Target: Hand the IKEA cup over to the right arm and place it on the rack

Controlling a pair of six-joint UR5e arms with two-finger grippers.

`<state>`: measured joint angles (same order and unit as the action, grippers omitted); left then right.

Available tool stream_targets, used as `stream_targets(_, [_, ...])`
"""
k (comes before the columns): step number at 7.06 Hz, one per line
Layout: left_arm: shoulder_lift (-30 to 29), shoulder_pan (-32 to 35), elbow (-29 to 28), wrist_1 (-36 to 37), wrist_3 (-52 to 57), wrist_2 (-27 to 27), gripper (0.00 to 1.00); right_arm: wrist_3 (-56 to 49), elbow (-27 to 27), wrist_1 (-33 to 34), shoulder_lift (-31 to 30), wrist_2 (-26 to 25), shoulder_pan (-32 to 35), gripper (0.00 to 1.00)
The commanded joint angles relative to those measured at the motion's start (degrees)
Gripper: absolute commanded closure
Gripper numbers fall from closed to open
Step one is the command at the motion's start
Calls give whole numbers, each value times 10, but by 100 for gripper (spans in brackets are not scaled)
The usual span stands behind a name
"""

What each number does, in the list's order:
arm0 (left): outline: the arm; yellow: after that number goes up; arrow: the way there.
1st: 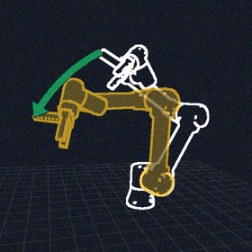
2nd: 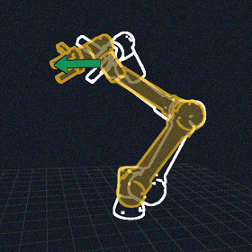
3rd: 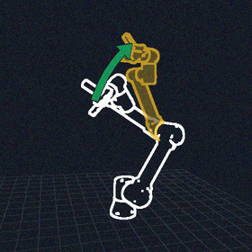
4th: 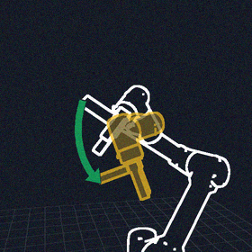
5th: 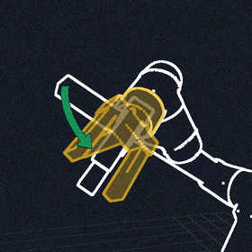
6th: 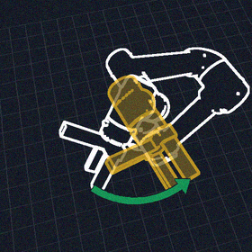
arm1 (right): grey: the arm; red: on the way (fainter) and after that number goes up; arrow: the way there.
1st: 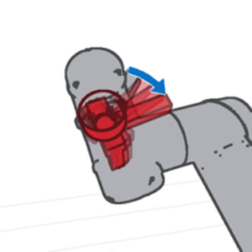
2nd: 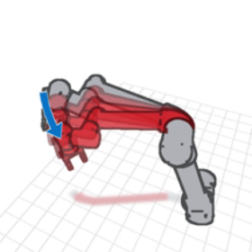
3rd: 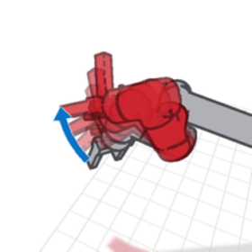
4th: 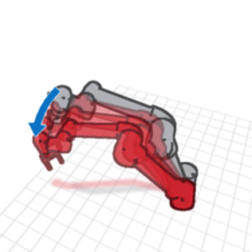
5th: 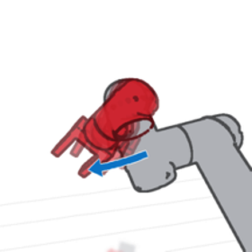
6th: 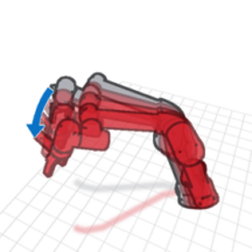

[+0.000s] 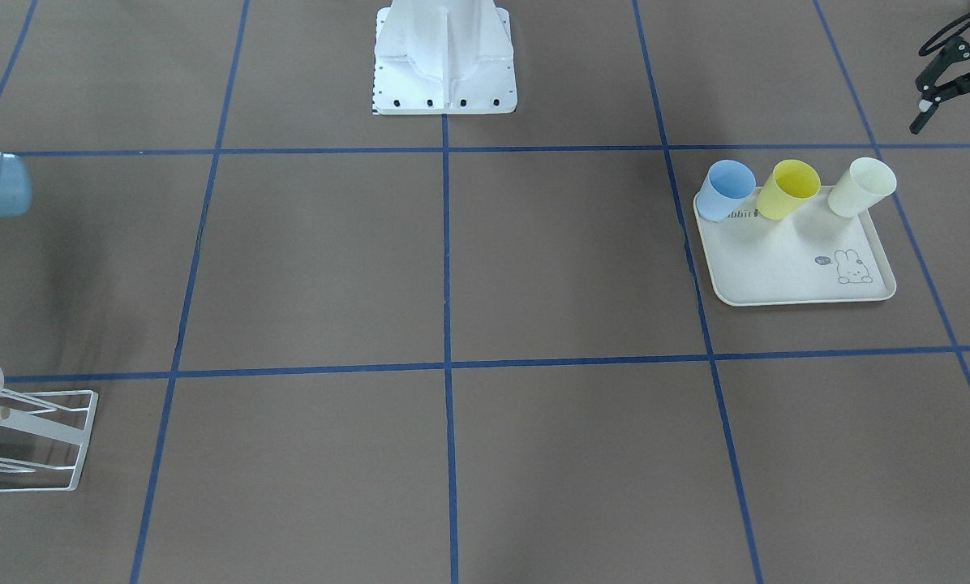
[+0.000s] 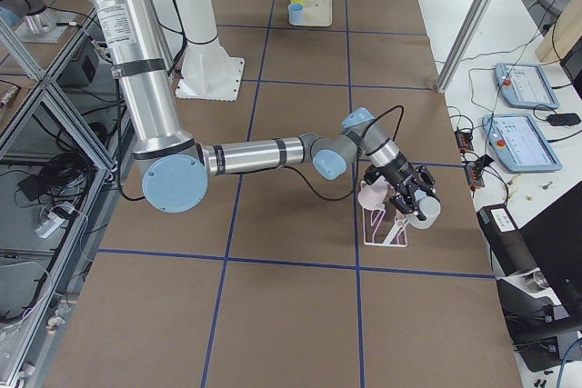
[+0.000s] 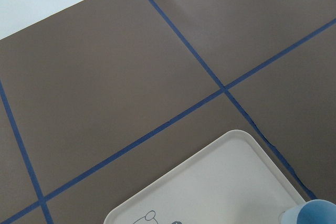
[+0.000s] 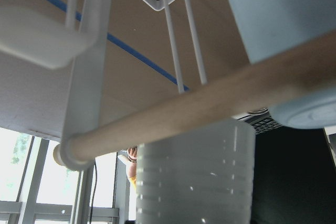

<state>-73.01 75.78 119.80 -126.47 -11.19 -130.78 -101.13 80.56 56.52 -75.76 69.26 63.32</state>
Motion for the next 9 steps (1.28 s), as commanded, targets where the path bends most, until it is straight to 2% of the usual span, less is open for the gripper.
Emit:
stream_targets(1, [0,0,0,0,-2,0,0,1,-1,0,0,-5,-3,100])
stream_targets(3, [0,0,0,0,-3,0,0,1,-2,0,0,-14,-7,100])
stream_targets(6, [-2,0,-2,0,-3,0,0,4,-4,0,0,-40,-12,87])
stream_targets(8, [-3,0,-2,0,-3,0,0,6,-4,0,0,-41,-13,74])
stream_targets(9, [-4,0,-2,0,-3,0,0,7,-4,0,1,-43,-13,72])
